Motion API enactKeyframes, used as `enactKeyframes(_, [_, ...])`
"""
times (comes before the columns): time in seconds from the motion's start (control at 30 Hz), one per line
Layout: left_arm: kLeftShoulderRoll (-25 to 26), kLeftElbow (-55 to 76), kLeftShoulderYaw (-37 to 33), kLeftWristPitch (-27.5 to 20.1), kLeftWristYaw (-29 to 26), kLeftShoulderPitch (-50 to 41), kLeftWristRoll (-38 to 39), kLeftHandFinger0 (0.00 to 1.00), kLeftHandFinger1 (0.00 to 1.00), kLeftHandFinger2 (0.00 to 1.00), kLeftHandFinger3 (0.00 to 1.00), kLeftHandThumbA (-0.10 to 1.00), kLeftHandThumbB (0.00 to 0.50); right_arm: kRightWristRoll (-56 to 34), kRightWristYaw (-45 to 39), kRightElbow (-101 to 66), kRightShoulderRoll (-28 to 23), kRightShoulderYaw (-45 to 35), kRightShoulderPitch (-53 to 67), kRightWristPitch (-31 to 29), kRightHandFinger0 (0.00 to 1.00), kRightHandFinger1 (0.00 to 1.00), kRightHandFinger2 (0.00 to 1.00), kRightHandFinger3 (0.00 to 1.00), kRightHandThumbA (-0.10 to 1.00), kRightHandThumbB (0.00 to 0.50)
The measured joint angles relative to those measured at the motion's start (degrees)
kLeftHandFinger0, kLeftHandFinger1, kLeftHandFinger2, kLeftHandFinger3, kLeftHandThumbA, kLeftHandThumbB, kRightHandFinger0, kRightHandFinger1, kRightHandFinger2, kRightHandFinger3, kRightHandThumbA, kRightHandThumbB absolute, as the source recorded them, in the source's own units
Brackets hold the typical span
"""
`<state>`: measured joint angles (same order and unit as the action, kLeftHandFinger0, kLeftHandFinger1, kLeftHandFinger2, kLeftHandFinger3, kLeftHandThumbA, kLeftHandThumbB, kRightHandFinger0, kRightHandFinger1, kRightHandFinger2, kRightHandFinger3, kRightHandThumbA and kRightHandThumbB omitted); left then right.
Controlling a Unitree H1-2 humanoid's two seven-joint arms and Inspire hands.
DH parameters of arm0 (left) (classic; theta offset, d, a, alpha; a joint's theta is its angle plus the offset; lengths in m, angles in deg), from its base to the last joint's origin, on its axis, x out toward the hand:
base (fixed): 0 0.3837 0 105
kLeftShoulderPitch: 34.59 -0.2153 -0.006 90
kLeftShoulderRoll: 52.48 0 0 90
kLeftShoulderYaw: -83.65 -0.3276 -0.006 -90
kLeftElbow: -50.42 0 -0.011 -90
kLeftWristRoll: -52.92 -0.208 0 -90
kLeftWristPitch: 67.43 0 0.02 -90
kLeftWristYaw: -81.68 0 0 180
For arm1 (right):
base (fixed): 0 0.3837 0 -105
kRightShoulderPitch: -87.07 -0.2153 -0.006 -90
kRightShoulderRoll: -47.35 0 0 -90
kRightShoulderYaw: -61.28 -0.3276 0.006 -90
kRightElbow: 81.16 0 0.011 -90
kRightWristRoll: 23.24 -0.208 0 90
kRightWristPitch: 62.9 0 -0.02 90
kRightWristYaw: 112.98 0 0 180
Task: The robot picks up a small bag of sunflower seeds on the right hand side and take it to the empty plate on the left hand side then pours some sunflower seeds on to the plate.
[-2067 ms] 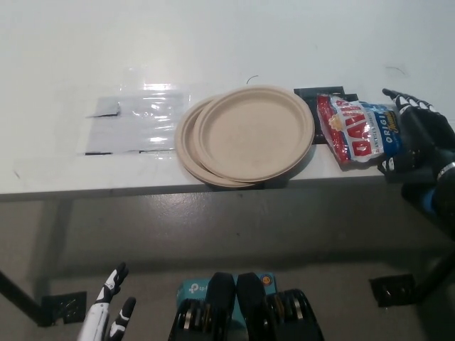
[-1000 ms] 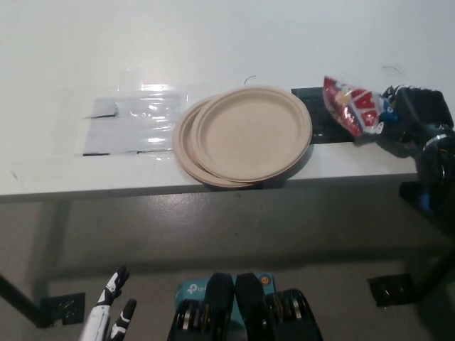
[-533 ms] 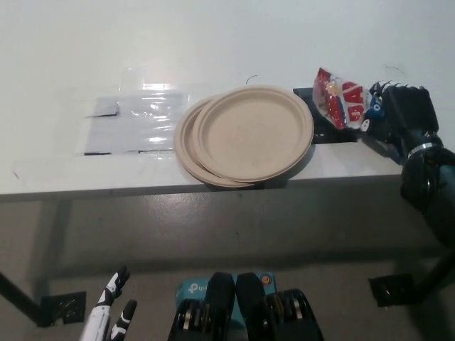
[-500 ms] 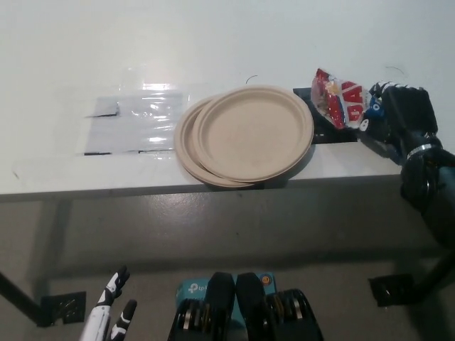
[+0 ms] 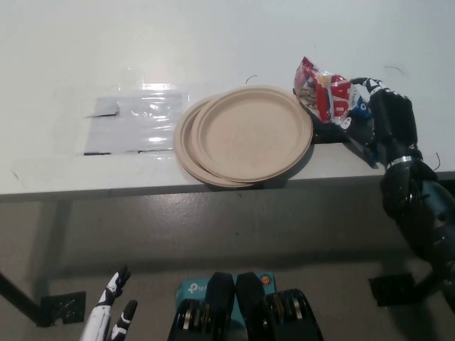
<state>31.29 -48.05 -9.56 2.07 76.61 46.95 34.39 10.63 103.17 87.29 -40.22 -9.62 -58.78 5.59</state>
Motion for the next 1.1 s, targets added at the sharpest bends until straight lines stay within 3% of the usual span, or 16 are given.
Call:
enactKeyframes(0.03, [0.00, 0.00, 0.00, -0.02, 0.00, -0.01, -0.01, 0.98, 1.00, 1.00, 1.00, 1.00, 0.097, -0.25, 0.10, 0.00, 0.13, -0.17, 0.00, -0.09, 0.00, 0.29, 0.79, 0.76, -0.10, 0.080])
enactKeyframes(0.07, [0.00, 0.00, -0.01, -0.02, 0.00, -0.02, -0.02, 0.99, 1.00, 1.00, 1.00, 1.00, 0.096, -0.36, 0.19, 0.00, 0.20, -0.26, 0.00, -0.13, 0.00, 0.29, 0.78, 0.76, -0.10, 0.101])
enactKeyframes(0.13, [0.03, 0.01, -0.05, -0.02, 0.00, -0.13, -0.06, 0.98, 1.00, 1.00, 1.00, 1.00, 0.096, -0.84, 0.68, 0.01, 0.34, -0.55, 0.05, -0.35, 0.00, 0.25, 0.74, 0.72, -0.10, 0.101])
enactKeyframes(0.2, [0.06, 0.01, -0.06, -0.03, 0.00, -0.26, -0.07, 0.99, 1.00, 1.00, 1.00, 1.00, 0.113, -1.18, 1.24, 0.02, 0.40, -0.66, 0.07, -0.44, 0.00, 0.15, 0.60, 0.57, -0.10, 0.081])
enactKeyframes(0.23, [0.07, 0.01, -0.06, -0.03, 0.00, -0.31, -0.06, 0.99, 1.00, 1.00, 1.00, 1.00, 0.113, -1.28, 1.65, 0.02, 0.42, -0.71, 0.07, -0.50, 0.00, 0.14, 0.59, 0.56, -0.10, 0.076])
enactKeyframes(0.3, [0.08, 0.01, -0.06, -0.03, 0.00, -0.33, -0.05, 0.98, 1.00, 1.00, 1.00, 1.00, 0.106, -1.45, 2.29, -0.01, 0.42, -0.83, 0.06, -0.70, 0.00, 0.13, 0.63, 0.58, -0.10, 0.083])
enactKeyframes(0.43, [0.11, -0.01, -0.06, -0.11, 0.00, -0.32, -0.06, 0.99, 1.00, 1.00, 1.00, 1.00, 0.104, -1.44, 3.04, -0.23, 0.43, -0.75, 0.06, -1.25, 0.00, 0.21, 0.76, 0.65, -0.10, 0.105])
enactKeyframes(0.53, [0.13, 0.01, -0.11, -0.16, 0.00, -0.32, -0.09, 1.00, 1.00, 1.00, 1.00, 1.00, 0.118, -1.10, 3.12, -1.60, 0.41, 0.45, 0.06, -1.67, 0.00, 0.25, 0.76, 0.65, -0.10, 0.159])
enactKeyframes(0.63, [0.13, 0.01, -0.22, -0.16, 0.00, -0.31, -0.18, 1.00, 1.00, 1.00, 1.00, 1.00, 0.111, 0.01, 3.56, -3.38, 0.41, 2.68, 0.06, -1.93, 0.00, 0.32, 0.85, 0.75, -0.10, 0.197])
enactKeyframes(0.73, [0.13, 0.00, -0.27, -0.17, 0.01, -0.31, -0.17, 1.00, 1.00, 1.00, 1.00, 1.00, 0.108, 1.40, 4.11, -4.40, 0.42, 5.04, 0.06, -1.98, 0.00, 0.31, 0.83, 0.72, -0.10, 0.180])
enactKeyframes(0.9, [0.16, 0.00, -0.32, -0.38, 0.00, -0.31, -0.17, 0.99, 1.00, 1.00, 1.00, 1.00, 0.110, 3.51, 4.90, -5.40, 0.41, 8.39, 0.05, -1.99, 0.00, 0.32, 0.83, 0.70, -0.10, 0.195])
enactKeyframes(1.0, [0.17, 0.01, -0.36, -0.44, 0.01, -0.31, -0.18, 0.98, 1.00, 1.00, 1.00, 1.00, 0.110, 4.97, 5.61, -5.62, 0.35, 10.66, 0.02, -1.97, 0.00, 0.29, 0.74, 0.58, -0.10, 0.193])
enactKeyframes(1.1, [0.21, 0.03, -0.40, -0.44, 0.01, -0.31, -0.31, 1.00, 1.00, 1.00, 1.00, 1.00, 0.107, 7.04, 6.89, -5.59, 0.23, 13.71, -0.02, -1.88, 0.00, 0.29, 0.71, 0.59, -0.10, 0.178])
